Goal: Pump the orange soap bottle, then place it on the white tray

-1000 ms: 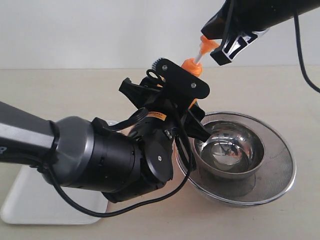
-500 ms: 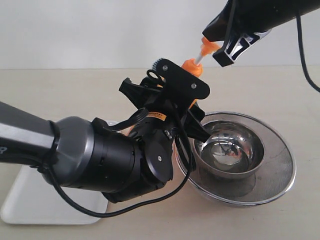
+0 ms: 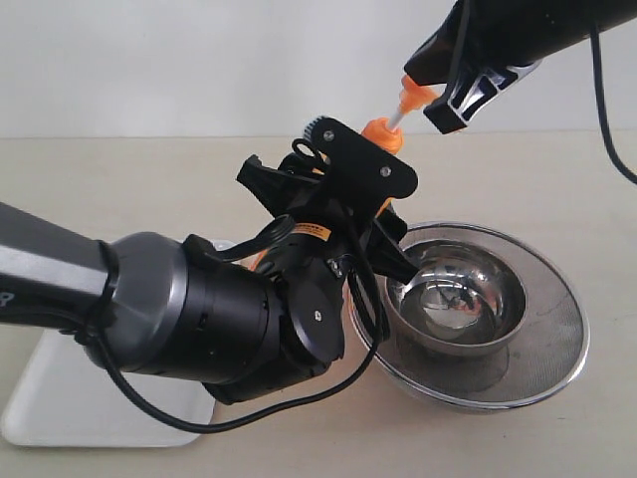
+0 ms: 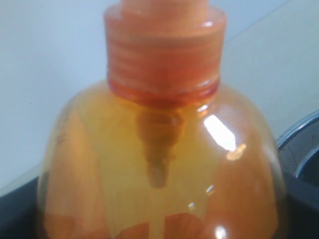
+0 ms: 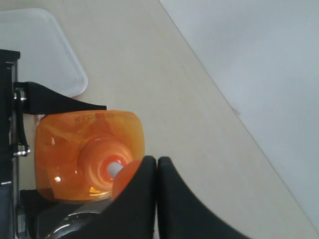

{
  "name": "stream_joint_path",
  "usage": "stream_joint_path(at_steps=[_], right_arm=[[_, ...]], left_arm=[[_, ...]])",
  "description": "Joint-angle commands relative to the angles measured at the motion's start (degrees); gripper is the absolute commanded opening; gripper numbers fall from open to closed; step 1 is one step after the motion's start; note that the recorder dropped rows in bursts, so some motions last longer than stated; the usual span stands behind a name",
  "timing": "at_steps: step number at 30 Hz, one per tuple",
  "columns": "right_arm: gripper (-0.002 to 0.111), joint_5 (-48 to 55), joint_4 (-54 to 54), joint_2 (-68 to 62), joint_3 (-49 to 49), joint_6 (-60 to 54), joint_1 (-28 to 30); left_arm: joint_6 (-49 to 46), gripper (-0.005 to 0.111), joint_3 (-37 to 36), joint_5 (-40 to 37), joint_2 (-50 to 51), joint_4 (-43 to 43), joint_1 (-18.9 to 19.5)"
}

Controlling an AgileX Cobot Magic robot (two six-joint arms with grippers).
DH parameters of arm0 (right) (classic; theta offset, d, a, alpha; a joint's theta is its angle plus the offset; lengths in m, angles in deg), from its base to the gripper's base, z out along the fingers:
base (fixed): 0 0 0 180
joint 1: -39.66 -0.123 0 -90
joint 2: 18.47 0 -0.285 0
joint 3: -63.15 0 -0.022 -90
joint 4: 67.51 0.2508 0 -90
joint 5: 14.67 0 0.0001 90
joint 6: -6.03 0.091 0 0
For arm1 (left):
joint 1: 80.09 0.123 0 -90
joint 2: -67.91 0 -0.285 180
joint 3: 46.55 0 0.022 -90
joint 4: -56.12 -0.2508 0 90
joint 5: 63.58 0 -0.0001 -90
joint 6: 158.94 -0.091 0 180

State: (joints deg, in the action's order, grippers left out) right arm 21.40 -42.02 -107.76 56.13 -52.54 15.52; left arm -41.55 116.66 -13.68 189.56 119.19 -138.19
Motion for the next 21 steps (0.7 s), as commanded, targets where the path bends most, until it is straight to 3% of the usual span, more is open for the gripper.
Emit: stream_joint_path(at_steps=[1, 21], right_arm=[[0.000, 6.08, -0.19, -1.79, -0.89, 0.60, -0.29], [0.000, 6.54, -0.42, -1.79, -0.89, 0.84, -0.29]], left_arm=[[1.10, 0.005, 0.33, -0.45, -0.07, -1.47, -0.36], [1.10, 0.005, 0.33, -0.45, -0.07, -1.47, -0.36]])
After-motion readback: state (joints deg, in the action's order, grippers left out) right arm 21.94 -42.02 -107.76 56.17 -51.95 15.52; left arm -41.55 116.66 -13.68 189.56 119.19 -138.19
